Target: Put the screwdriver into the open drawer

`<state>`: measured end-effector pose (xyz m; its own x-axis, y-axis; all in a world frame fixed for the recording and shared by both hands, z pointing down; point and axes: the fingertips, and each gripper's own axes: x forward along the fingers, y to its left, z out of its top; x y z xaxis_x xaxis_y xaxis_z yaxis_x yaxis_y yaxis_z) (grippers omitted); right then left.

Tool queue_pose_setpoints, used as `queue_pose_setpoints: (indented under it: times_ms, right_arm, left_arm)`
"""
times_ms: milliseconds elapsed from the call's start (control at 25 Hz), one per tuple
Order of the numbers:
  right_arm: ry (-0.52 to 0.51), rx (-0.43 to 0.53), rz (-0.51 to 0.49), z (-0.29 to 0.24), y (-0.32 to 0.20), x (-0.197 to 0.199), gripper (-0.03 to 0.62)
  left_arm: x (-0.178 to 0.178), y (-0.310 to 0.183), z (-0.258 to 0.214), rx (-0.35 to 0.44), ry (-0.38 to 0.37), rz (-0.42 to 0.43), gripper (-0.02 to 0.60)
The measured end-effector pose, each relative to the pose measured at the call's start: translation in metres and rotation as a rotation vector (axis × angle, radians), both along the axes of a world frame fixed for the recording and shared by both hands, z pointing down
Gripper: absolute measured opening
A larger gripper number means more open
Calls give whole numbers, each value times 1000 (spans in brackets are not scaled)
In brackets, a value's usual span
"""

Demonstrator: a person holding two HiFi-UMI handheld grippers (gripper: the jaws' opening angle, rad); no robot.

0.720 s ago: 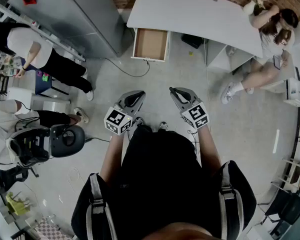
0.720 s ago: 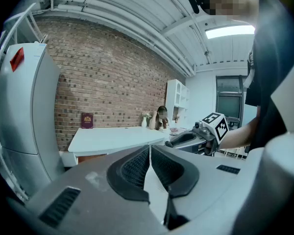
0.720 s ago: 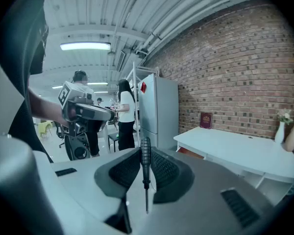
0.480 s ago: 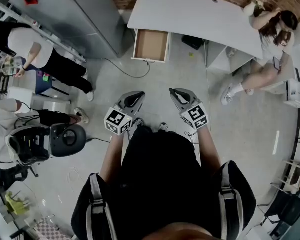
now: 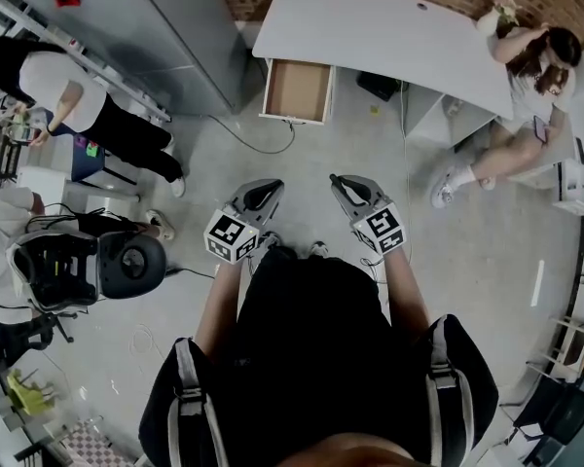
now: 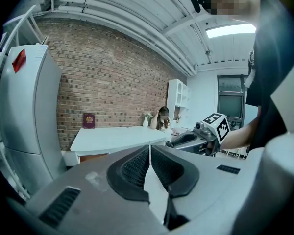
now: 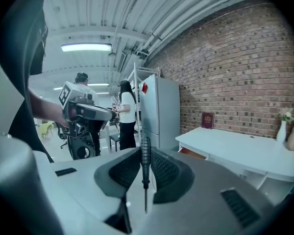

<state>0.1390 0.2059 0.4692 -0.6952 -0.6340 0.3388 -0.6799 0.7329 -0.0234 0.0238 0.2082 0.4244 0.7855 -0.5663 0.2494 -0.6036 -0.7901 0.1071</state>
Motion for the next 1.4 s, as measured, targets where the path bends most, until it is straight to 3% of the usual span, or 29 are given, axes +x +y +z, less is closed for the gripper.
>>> queue_pose_setpoints:
  times_ms: [680,1400]
  right_arm:
    - [-9,-17,-42,0,10,-11,123]
    - [71,-59,-43,10,-40,-26,123]
  left_arm:
    - [-13,11,2,-11,15,-47,23]
    - [-16,-59,10,-31,84,-14,23]
